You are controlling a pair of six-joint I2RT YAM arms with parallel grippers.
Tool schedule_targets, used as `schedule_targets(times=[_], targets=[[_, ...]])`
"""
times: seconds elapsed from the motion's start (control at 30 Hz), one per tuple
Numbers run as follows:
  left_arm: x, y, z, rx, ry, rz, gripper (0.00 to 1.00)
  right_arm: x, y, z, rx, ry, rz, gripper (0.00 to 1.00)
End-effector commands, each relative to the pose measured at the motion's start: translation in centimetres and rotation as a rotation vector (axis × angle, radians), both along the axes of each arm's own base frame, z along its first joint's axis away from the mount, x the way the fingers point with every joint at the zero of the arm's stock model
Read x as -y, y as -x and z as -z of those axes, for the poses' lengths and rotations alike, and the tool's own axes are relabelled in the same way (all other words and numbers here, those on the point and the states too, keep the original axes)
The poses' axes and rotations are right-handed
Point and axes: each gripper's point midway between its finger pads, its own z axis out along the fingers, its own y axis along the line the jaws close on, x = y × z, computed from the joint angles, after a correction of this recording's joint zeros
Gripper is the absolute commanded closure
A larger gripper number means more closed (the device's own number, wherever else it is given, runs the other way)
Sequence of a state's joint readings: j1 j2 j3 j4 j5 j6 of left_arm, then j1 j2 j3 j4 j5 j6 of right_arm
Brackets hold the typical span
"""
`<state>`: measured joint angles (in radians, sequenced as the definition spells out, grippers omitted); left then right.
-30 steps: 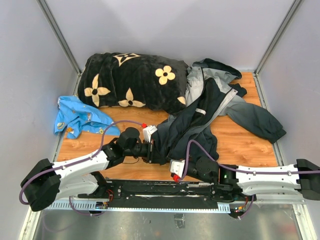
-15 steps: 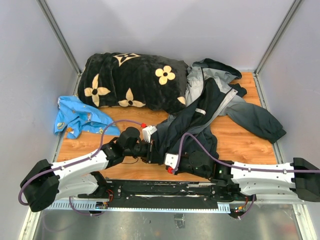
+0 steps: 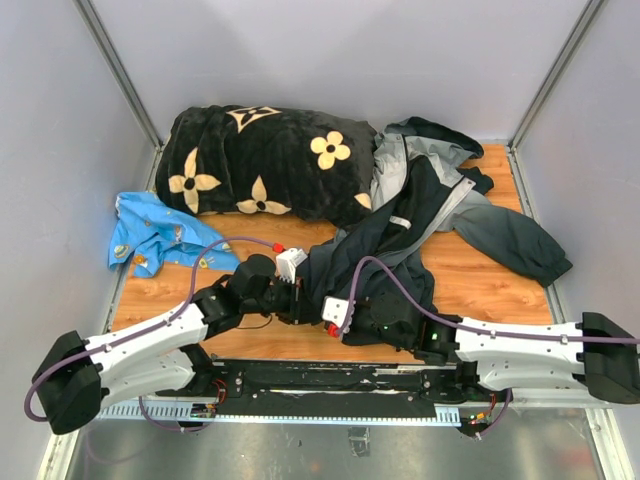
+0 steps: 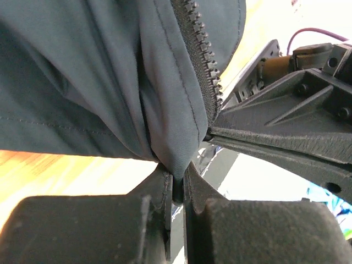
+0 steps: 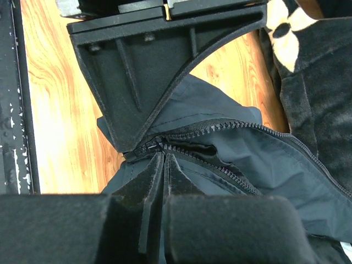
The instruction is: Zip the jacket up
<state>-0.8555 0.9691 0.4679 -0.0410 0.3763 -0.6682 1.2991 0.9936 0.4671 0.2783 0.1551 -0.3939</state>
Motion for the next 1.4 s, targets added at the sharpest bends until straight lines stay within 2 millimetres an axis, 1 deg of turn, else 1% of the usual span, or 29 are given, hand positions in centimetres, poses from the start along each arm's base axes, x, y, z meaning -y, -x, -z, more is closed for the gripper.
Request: schedule_targets(times=[0.0, 0.1, 0.13, 0.17, 0.2, 0.27, 0.3, 0.37, 0.53, 0.67, 0.77, 0.87, 1.03, 1.13, 1.23, 1.37], targets=[[-1.4, -0.4, 0.2, -0.022, -0.073, -0.101, 0.92, -1.4, -0.8, -0.9, -0.033, -0.027, 0.003, 0.99], [-1.9, -0.9, -0.8, -0.012, -0.045, -0.165, 0.92, -2.1, -1.2, -0.5, -0.066, -0.032, 0.04, 0.99], [-2.4, -1.2, -0.8, -0.015, -0.055, -0.205, 0.87, -2.2, -1.4, -0.5, -0.075, -0.038, 0.057, 0.99], [-3.1, -1.6, -0.7, -0.018, -0.073, -0.254, 0.78, -2.5, -1.5, -0.6, -0.09, -0.047, 0.069, 0.99], [-3.9, -2.1, -0.7, -0.015, -0.087, -0.31, 0.73, -2.8, -1.6, -0.7, -0.106, -0.057, 0.077, 0.99], [-5.0, -2.3, -0.8, -0.03, -0.095, -0.383, 0.62, -3.6, -1.5, -1.0, -0.141, -0.081, 0.084, 0.99], [-5.5, -2.3, -1.2, -0.031, -0.076, -0.414, 0.56, -4.1, -1.5, -1.1, -0.156, -0.091, 0.08, 0.99], [-6.5, -2.3, -1.6, -0.047, -0.052, -0.484, 0.52, -4.9, -1.4, -1.3, -0.183, -0.116, 0.081, 0.99], [-8.1, -2.0, -2.0, -0.106, 0.055, -0.611, 0.5, -6.5, -1.5, -1.4, -0.252, -0.147, 0.099, 0.99], [-10.0, -2.1, -2.0, -0.138, 0.116, -0.726, 0.49, -7.4, -1.7, -1.6, -0.301, -0.17, 0.133, 0.99], [-10.9, -2.0, -2.1, -0.135, 0.142, -0.765, 0.49, -8.0, -2.0, -2.0, -0.322, -0.191, 0.151, 0.99], [-10.7, -2.0, -2.7, -0.133, 0.183, -0.757, 0.5, -8.6, -2.5, -2.6, -0.34, -0.21, 0.171, 0.99], [-9.7, -2.5, -2.8, -0.143, 0.241, -0.753, 0.52, -9.3, -2.7, -2.9, -0.374, -0.219, 0.169, 0.99], [-9.1, -2.8, -3.0, -0.15, 0.295, -0.752, 0.55, -9.2, -2.6, -2.8, -0.388, -0.223, 0.176, 0.99], [-8.8, -3.1, -3.0, -0.154, 0.334, -0.752, 0.55, -9.2, -2.5, -3.0, -0.398, -0.233, 0.173, 0.99], [-8.5, -3.6, -3.6, -0.144, 0.398, -0.759, 0.55, -9.3, -2.3, -3.1, -0.407, -0.235, 0.161, 0.99]])
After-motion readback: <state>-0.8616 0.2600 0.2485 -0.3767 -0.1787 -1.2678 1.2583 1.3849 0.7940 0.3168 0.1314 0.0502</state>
